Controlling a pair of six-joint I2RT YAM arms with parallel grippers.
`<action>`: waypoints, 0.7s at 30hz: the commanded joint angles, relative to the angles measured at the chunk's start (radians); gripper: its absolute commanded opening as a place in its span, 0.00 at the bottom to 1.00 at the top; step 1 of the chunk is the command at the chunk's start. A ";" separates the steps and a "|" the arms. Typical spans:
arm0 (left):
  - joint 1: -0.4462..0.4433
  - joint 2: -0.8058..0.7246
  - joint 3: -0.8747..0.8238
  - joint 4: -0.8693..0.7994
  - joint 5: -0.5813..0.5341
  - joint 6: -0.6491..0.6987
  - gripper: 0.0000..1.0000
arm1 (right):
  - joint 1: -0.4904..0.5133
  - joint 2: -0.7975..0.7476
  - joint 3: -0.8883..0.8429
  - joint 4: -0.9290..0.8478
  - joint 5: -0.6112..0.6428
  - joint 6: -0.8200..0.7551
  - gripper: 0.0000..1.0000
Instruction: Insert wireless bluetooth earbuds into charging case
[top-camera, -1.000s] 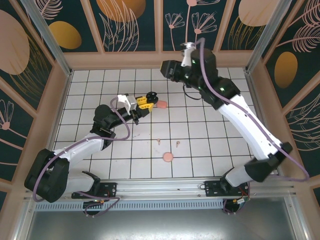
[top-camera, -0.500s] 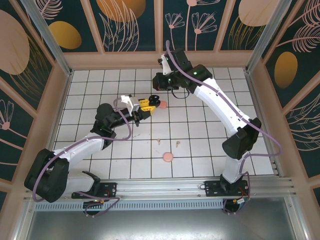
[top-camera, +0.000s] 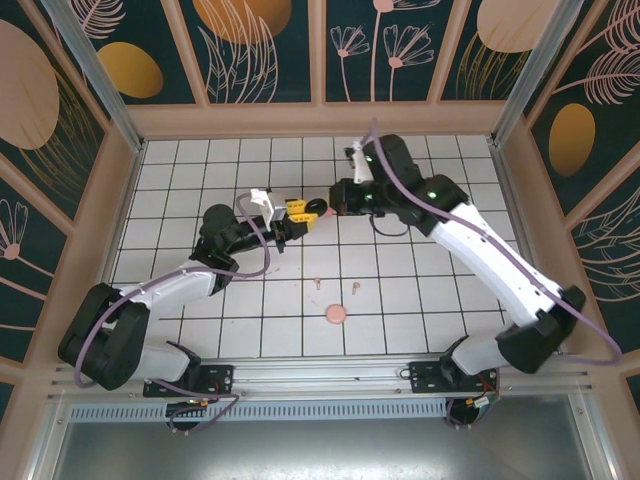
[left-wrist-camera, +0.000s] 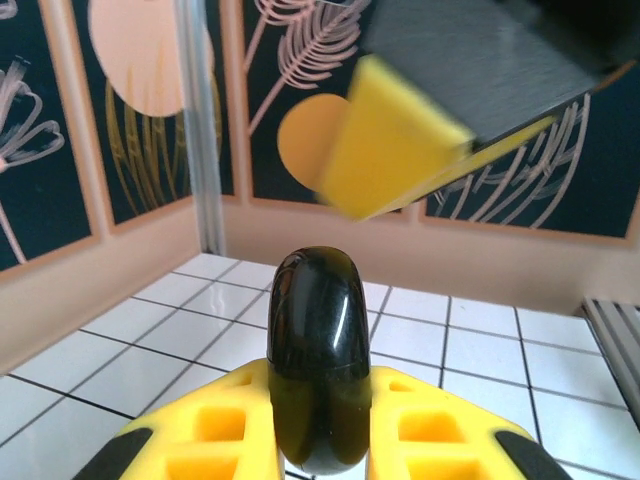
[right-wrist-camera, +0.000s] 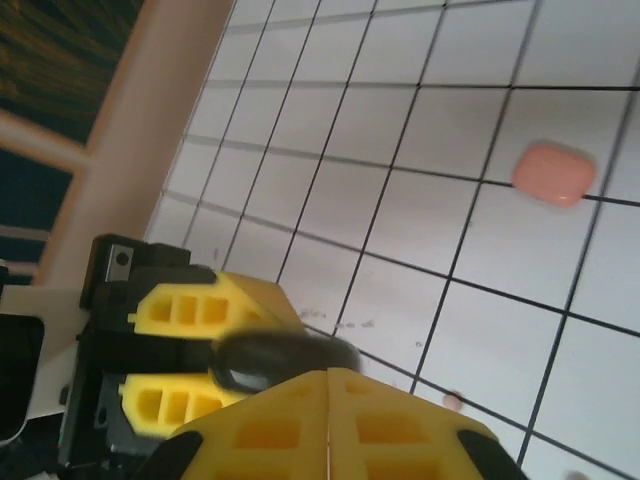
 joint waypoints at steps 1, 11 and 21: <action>0.007 0.008 0.026 0.077 -0.062 -0.059 0.00 | -0.069 -0.127 -0.128 0.120 0.106 0.132 0.17; 0.016 0.078 0.016 -0.168 -0.310 -0.278 0.00 | -0.082 -0.371 -0.634 0.298 0.197 0.277 0.43; 0.188 0.425 0.171 -0.263 -0.168 -0.518 0.00 | -0.023 -0.404 -0.821 0.350 0.216 0.324 0.49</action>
